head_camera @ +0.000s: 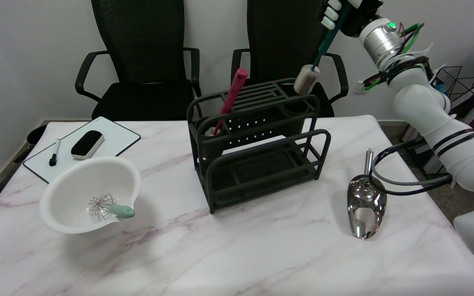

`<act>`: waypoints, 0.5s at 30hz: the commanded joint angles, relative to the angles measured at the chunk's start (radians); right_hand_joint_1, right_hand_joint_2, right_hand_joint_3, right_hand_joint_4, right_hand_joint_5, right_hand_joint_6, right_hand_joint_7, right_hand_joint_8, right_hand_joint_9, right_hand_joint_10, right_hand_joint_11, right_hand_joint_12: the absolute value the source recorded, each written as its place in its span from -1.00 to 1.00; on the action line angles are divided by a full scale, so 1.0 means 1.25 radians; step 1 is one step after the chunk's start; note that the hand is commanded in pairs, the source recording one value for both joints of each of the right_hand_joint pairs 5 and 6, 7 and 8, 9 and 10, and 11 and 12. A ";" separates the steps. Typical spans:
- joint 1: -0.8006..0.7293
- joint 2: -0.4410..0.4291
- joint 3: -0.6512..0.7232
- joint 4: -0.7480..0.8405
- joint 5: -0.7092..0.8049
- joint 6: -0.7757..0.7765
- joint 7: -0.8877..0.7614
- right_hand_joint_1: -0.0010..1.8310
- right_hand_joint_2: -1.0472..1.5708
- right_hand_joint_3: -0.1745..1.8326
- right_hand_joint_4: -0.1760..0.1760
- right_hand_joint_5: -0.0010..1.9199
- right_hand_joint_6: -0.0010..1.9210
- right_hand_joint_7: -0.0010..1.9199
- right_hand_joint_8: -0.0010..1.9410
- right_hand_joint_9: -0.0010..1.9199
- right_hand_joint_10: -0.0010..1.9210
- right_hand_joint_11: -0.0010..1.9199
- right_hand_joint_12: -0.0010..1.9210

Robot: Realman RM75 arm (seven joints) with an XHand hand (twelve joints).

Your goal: Pick up the blue sponge bottle brush.

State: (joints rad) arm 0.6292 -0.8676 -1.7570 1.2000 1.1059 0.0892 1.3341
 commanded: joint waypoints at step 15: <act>-0.403 0.058 0.386 0.191 -0.005 0.048 -0.004 0.08 1.00 -0.19 0.00 1.00 1.00 1.00 0.98 1.00 1.00 1.00 1.00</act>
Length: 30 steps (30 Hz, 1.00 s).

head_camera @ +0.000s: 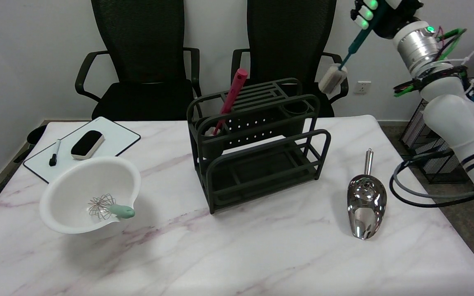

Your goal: Pick up the blue sponge bottle brush.

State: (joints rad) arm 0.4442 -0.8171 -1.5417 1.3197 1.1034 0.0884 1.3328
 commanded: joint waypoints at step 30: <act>-0.777 -0.174 0.029 0.423 -0.080 0.580 -0.087 0.08 1.00 0.03 0.00 1.00 1.00 1.00 0.98 1.00 1.00 1.00 1.00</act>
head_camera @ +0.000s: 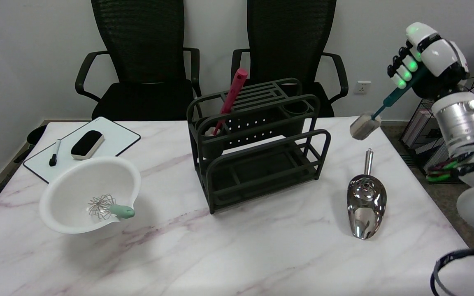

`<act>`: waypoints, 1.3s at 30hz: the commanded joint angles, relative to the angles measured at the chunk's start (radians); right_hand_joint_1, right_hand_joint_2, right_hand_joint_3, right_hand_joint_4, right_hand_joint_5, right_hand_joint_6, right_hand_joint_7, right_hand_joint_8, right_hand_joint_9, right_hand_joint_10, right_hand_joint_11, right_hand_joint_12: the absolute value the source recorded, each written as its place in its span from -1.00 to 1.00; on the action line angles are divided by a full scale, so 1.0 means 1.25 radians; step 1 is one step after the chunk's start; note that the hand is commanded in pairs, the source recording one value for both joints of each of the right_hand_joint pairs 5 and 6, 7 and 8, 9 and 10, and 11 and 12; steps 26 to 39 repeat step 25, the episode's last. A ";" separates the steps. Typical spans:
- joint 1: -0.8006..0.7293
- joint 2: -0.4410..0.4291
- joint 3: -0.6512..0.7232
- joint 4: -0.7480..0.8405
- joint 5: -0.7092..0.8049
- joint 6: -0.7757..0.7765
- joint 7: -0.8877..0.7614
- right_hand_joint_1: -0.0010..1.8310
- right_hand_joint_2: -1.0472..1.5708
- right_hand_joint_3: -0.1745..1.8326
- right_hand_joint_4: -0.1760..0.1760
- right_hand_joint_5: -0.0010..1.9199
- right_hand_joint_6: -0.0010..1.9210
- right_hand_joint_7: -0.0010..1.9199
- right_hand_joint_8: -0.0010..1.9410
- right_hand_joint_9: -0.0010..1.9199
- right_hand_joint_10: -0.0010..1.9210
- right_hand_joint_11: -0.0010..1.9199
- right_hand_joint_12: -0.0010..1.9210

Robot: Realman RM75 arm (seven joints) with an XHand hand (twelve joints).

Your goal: Pick up the blue sponge bottle brush.

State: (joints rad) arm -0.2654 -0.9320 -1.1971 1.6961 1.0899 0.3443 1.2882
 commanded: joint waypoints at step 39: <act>-0.137 -0.101 -0.743 0.005 -0.203 0.554 -0.050 -0.04 1.00 0.58 0.00 1.00 1.00 1.00 0.98 1.00 1.00 1.00 1.00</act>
